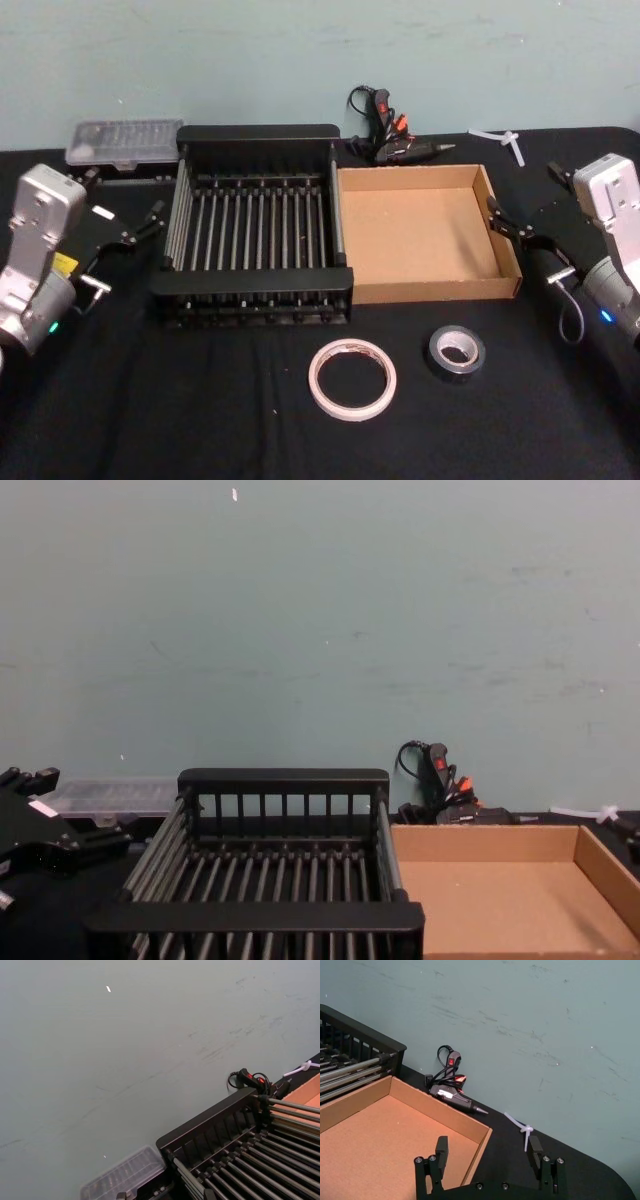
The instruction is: Pick up the white tape and place it into the black box , Pick up the silver tape and place it into the brown box.
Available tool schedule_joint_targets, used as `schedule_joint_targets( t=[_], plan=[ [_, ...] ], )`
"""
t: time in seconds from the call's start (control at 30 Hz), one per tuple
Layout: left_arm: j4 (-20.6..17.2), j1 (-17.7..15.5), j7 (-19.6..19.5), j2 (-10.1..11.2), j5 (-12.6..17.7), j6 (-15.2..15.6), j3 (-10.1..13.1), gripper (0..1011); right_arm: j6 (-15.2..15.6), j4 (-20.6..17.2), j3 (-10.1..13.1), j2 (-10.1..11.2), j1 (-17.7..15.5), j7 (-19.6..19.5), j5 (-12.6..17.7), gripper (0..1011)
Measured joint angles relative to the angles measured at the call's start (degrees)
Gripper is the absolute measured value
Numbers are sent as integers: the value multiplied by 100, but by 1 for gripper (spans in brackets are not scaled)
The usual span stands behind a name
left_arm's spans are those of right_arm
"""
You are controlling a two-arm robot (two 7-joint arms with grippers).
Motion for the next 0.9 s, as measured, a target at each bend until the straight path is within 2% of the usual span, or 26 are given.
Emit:
schedule_joint_targets(
  t=[0.9],
  plan=[
    [0,0,0,0,0,0,0,1001,0,0,0,0,0,0,0,1002]
  ],
)
